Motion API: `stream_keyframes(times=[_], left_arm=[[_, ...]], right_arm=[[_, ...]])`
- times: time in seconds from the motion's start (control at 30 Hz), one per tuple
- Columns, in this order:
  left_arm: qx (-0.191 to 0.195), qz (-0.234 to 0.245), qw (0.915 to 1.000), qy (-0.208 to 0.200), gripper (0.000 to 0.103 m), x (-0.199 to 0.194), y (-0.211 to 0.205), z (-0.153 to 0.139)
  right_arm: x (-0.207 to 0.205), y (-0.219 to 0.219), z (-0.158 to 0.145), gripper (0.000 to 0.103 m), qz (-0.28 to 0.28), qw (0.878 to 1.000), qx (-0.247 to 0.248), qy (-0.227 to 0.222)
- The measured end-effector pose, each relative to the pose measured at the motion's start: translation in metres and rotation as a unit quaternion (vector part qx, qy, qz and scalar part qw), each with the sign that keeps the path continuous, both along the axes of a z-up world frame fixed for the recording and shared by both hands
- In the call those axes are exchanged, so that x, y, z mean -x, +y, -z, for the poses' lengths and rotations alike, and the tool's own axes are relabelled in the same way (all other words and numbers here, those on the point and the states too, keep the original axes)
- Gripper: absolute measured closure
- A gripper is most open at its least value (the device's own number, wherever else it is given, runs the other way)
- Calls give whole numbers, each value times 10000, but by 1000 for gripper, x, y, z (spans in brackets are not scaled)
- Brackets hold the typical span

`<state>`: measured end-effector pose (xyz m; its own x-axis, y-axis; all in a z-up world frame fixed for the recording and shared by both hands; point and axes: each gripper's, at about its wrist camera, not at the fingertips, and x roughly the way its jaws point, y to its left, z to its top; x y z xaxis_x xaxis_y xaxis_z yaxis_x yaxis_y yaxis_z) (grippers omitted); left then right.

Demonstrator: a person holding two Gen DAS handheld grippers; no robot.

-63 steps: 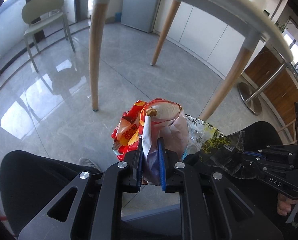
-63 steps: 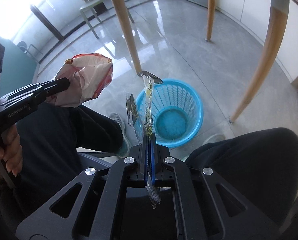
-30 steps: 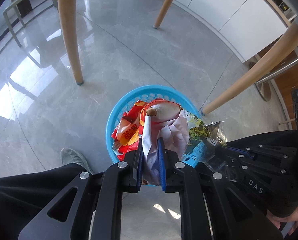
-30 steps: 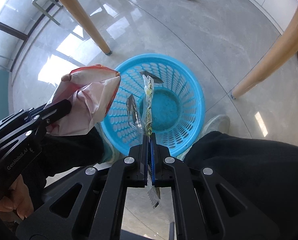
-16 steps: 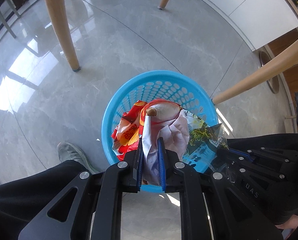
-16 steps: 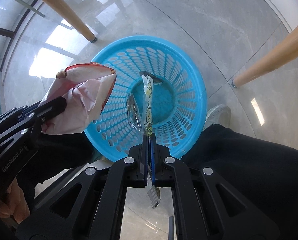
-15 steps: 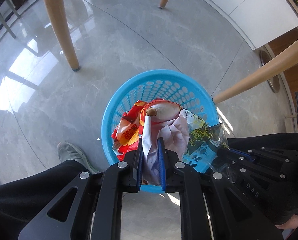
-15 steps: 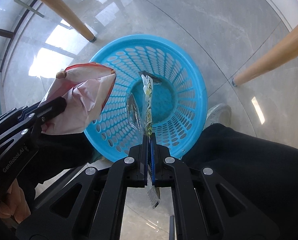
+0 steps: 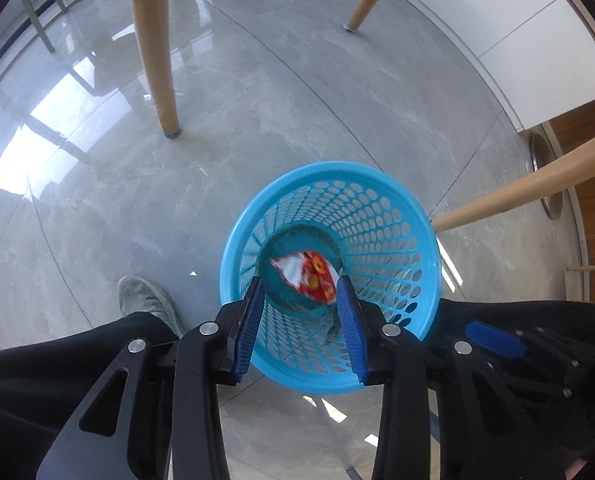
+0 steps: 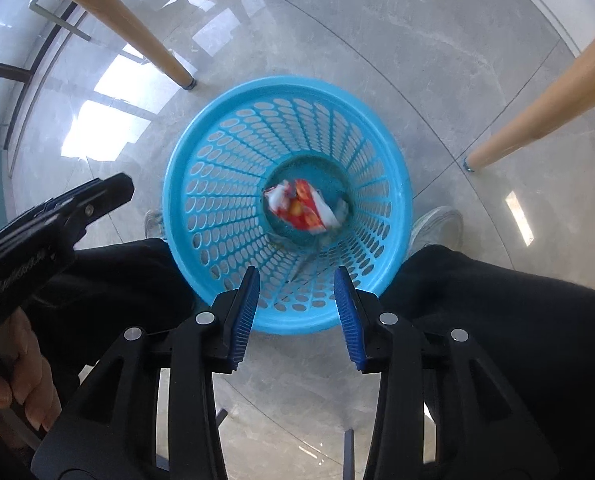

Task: Collect trash
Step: 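Open the left tool over the basket while the right tool releases the foil wrapper, then raise both open tools back toward the table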

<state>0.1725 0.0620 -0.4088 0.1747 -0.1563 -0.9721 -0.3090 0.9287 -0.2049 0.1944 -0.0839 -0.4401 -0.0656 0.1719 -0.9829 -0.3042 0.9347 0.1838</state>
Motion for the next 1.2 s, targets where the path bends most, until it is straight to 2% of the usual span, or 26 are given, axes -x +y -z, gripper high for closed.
stream_keyframes(times=[0.07,0.23,0.4,0.67,0.9,1.07,1.13,1.2], left_arm=[[18,-74,9999,-93,67,6,5,-12],[44,-159,9993,-321,67,24,10,-41],[-202,-115,9979,-605,67,46,6,-72],[-411,233,9903,-1305,59,89,-5,-137],[-922,550,9777,-1807,52,114,-15,-178],[-944,530,9698,-2186,43,130,-10,-213],[-951,446,9634,-2467,42,140,-7,-231],[-950,399,9564,-2732,37,147,-6,-248]], right_arm=[[9,1,-19,62,-42,9998,-95,-176],[25,-2,-48,61,-129,9983,-71,-569],[39,-10,-83,57,-219,9950,-236,-943],[71,-16,-145,47,-533,9837,-431,-1662],[94,-26,-189,41,-682,9732,-612,-2111],[110,-34,-225,36,-703,9620,-748,-2529],[115,-36,-240,35,-721,9565,-783,-2716],[121,-39,-257,32,-730,9489,-827,-2957]])
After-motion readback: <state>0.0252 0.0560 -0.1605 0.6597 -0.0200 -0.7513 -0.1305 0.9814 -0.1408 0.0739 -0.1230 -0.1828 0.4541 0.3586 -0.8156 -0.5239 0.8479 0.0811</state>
